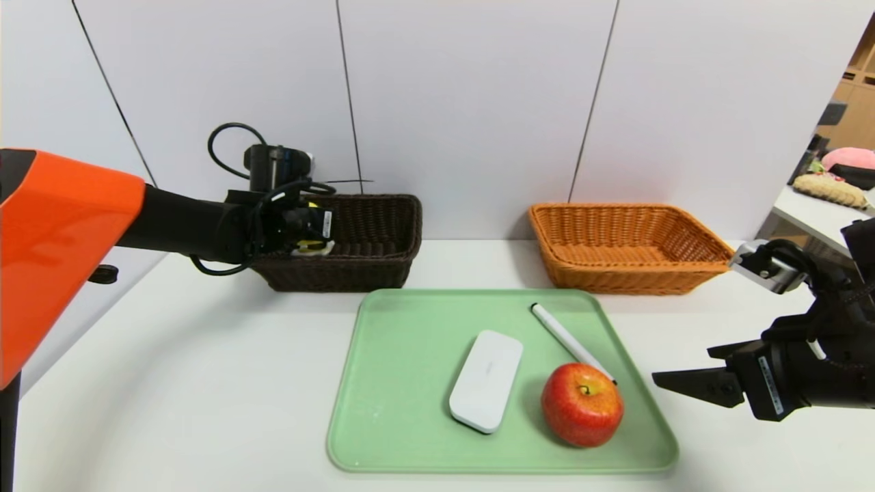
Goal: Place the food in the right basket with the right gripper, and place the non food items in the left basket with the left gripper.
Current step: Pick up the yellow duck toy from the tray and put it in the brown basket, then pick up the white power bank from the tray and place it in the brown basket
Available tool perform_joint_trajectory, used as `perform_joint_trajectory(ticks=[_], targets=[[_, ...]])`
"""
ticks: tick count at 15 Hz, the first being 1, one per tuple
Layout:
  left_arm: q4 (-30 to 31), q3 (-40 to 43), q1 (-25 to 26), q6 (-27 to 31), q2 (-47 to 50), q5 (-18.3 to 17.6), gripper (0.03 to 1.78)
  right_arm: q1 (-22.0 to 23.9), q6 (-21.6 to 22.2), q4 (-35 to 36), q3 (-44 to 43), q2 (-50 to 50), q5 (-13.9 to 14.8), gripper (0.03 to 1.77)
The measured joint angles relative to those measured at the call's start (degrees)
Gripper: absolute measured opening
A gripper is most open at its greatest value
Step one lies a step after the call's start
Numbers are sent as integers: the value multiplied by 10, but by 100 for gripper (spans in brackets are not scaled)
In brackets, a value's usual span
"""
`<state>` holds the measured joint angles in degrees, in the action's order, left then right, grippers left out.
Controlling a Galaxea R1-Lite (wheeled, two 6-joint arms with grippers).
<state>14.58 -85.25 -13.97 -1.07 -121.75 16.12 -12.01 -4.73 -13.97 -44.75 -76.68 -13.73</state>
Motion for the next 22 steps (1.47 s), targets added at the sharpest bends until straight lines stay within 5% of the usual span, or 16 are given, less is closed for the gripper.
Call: perform_joint_trajectory(ticks=[12, 16, 22], targets=[[-77, -5, -9, -3, 130, 0, 160, 0, 2, 0, 0, 12, 1, 170], [-171, 22, -89, -82, 202, 4, 164, 0, 2, -1, 2, 21, 3, 170], [-203, 79, -245, -137, 255, 47, 167, -1, 3, -1, 8, 35, 1, 170]])
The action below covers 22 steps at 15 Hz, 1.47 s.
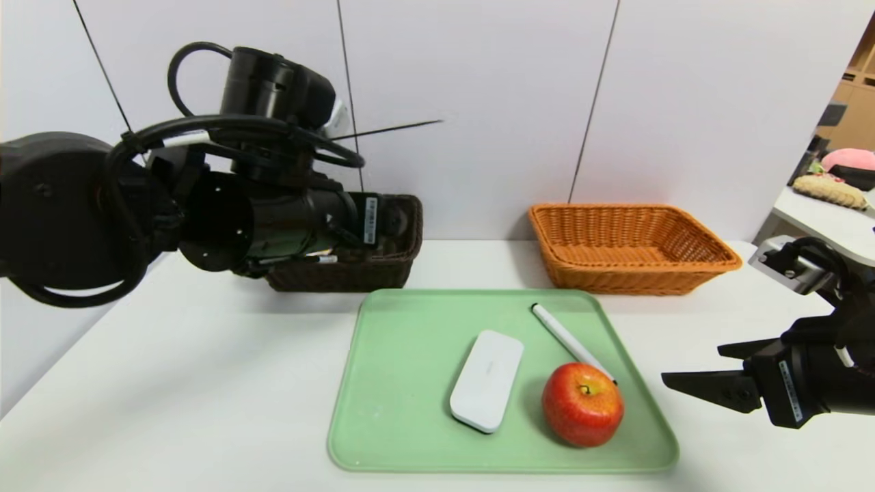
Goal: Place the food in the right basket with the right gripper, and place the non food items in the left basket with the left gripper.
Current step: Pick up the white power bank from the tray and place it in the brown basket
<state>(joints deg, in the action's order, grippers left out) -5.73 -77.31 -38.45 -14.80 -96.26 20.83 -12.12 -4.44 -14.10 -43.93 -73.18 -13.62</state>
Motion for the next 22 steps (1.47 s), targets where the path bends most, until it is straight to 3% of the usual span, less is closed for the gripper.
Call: perform_joint_trajectory(ticks=[5, 8, 22], targets=[[1, 94, -136, -2, 5, 40, 169, 0, 0, -1, 0, 5, 0, 170], [1, 117, -182, -13, -11, 47, 169, 0, 0, 0, 3, 5, 0, 170], [1, 46, -199, -44, -146, 67, 169, 1, 19, 1, -5, 0, 0, 170]])
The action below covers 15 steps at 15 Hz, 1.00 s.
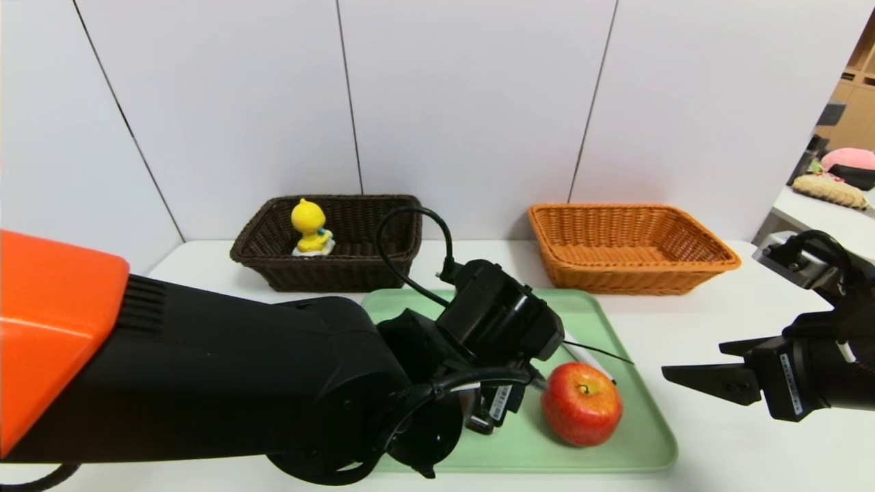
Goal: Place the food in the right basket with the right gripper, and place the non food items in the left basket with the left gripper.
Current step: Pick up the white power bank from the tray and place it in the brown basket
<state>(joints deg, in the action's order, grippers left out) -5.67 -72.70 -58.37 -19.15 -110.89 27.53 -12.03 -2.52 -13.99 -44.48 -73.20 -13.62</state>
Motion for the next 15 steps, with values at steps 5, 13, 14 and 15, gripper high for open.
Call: perform_joint_trajectory(ticks=[5, 13, 14, 15], targets=[[1, -12, -4, 0, -19, 0, 169, 0, 0, 0, 1, 0, 0, 170], [2, -39, -8, -3, -53, -1, 169, 1, 1, -1, 3, 1, 1, 170], [2, -41, -8, -6, -56, -1, 169, 1, 3, -1, 3, 1, 1, 170], [1, -42, -9, -8, -58, -1, 169, 1, 3, -1, 3, 2, 1, 170]])
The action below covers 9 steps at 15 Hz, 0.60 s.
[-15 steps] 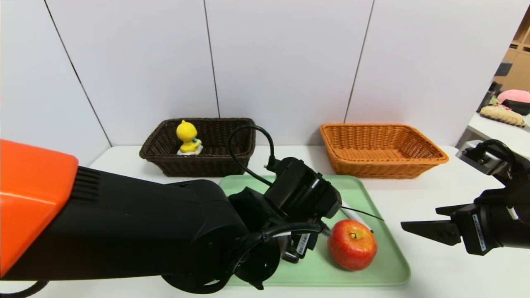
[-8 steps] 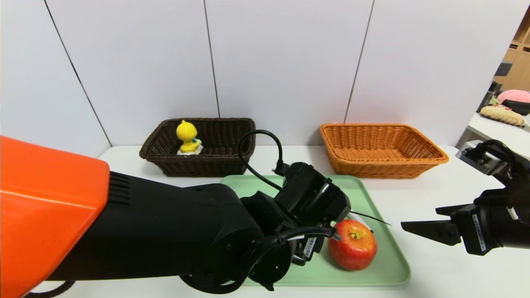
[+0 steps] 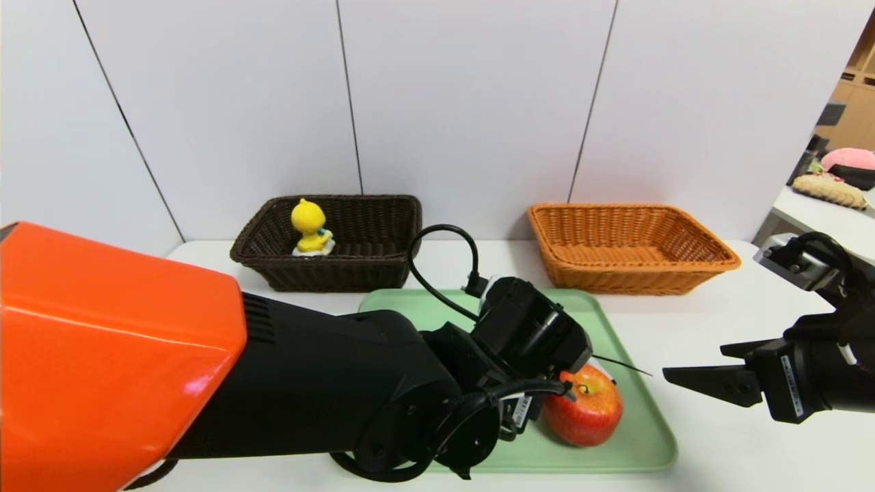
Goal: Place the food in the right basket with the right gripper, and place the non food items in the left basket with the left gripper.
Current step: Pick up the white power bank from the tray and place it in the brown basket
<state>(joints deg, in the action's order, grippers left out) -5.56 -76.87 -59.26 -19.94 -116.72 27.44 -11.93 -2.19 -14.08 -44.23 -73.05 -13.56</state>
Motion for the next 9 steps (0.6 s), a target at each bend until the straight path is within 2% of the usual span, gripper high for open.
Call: perform_joint_trajectory(ticks=[4, 9], targets=[[-4, -10, 2, -1, -8, 1, 169, 0, 0, 1, 0, 1, 0, 170], [-73, -55, 10, 2, -16, 0, 169, 0, 1, 0, 0, 3, 0, 170]])
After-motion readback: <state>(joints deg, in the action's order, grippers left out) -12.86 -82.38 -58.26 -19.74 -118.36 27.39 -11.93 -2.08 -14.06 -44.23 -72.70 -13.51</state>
